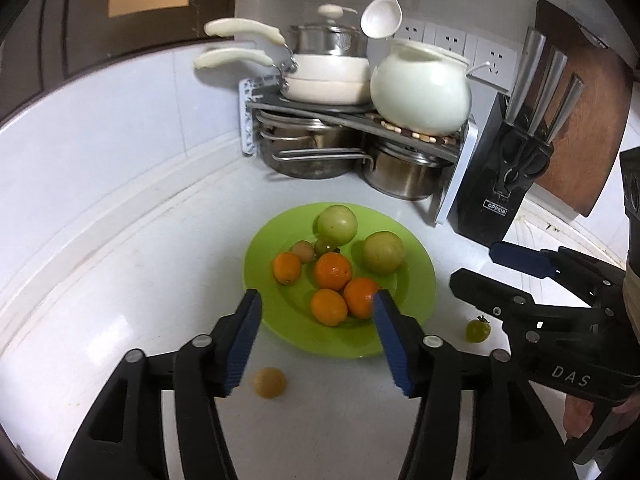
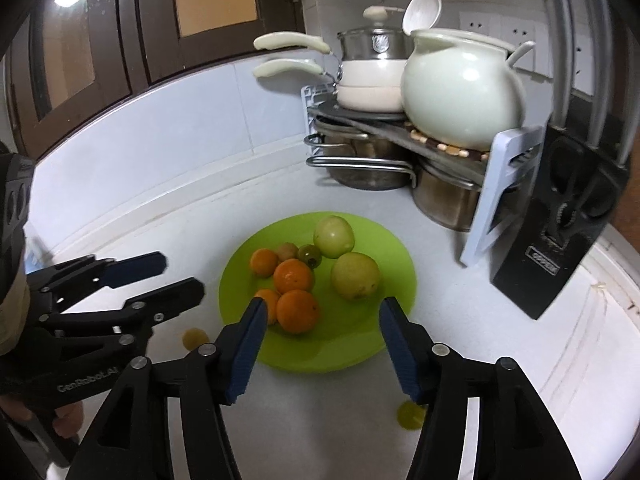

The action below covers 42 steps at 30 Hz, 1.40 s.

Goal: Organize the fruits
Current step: 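Withdraw both open tools from the plate toward the last two fruits, then grasp the last small brown fruit with the left tool while the right tool grasps the green tomato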

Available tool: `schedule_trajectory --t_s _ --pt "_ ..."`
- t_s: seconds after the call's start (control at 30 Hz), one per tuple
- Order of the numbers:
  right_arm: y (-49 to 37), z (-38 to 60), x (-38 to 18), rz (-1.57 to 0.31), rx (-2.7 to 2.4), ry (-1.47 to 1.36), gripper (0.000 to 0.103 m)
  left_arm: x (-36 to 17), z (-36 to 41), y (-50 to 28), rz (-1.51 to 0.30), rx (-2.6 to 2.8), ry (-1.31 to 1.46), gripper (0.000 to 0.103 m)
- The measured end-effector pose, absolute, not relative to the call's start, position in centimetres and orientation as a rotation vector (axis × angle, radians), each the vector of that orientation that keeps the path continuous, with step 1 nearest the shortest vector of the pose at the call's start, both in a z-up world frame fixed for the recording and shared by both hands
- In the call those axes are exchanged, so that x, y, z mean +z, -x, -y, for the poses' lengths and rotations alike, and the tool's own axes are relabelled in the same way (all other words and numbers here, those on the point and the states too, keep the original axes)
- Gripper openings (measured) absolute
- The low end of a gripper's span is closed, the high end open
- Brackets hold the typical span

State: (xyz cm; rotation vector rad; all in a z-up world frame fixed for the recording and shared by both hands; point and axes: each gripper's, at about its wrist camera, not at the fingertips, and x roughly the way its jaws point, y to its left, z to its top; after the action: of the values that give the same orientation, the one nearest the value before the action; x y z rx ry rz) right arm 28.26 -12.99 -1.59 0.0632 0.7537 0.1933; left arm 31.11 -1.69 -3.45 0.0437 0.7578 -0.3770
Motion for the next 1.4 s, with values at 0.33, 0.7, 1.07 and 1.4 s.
schedule_trajectory --t_s 0.33,0.7,1.07,1.4 --pt "-25.4 13.7 -0.2 -0.671 0.013 -0.098 0.081 -2.8 -1.3 -28.0 -0.716 -0.248 -0.033 0.081" --pt "-22.3 15.3 -1.8 -0.679 -0.166 -0.193 0.081 -4.7 -3.3 -24.2 -0.654 -0.072 -0.006 0.085" --pt "-22.6 17.3 -7.1 -0.819 -0.218 -0.263 0.081 -8.4 -0.9 -25.3 -0.718 -0.084 -0.080 0.084" --pt "-25.3 17.0 -9.8 -0.893 -0.189 -0.252 0.075 -11.2 -0.3 -28.8 -0.825 -0.112 -0.032 0.063"
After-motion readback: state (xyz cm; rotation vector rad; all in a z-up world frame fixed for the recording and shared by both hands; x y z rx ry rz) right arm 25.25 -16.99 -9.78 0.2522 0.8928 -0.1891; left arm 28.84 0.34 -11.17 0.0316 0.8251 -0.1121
